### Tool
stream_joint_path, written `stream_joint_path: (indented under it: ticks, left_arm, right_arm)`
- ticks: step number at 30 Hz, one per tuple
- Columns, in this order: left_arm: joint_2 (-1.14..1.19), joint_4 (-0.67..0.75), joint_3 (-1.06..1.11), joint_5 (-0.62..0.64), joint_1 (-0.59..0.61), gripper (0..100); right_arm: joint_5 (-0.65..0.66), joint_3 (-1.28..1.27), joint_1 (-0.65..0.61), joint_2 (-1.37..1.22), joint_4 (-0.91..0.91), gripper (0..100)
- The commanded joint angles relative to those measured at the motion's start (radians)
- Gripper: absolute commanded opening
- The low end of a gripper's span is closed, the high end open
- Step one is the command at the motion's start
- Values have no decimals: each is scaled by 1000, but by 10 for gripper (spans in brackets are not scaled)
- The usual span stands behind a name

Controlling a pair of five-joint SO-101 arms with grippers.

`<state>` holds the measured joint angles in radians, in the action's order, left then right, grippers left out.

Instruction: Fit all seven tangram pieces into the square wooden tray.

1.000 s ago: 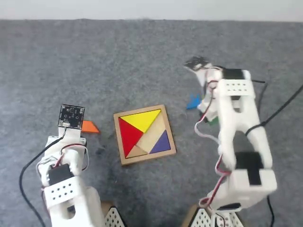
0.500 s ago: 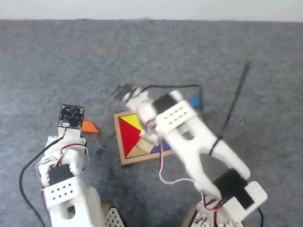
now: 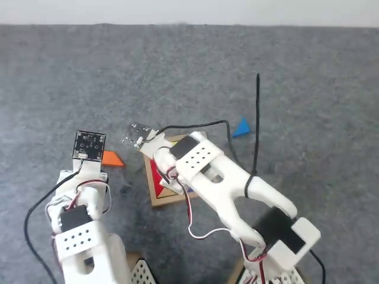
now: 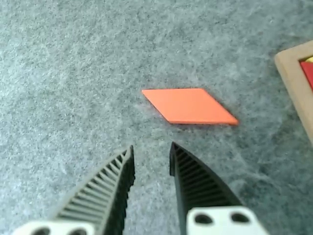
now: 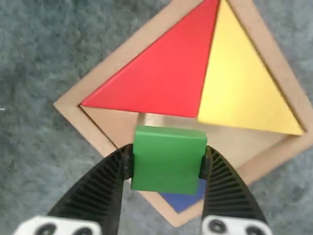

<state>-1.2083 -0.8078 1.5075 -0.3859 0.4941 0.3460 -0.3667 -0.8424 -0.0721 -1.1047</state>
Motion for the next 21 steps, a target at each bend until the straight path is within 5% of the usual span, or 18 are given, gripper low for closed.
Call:
stream_joint_path:
  ticks: [1, 10, 18, 21]
  left_arm:
    - [-21, 11, -33, 6, -3, 120]
    - [-21, 11, -33, 6, -3, 120]
    - [-21, 11, -33, 6, -3, 120]
    - [-21, 11, -33, 6, -3, 120]
  right_arm:
    - [-17, 12, -2, 5, 18, 156]
    - [-12, 11, -8, 15, 8, 299]
    - [-12, 43, 15, 27, -39, 297]
    - [-12, 51, 79, 50, -47, 214]
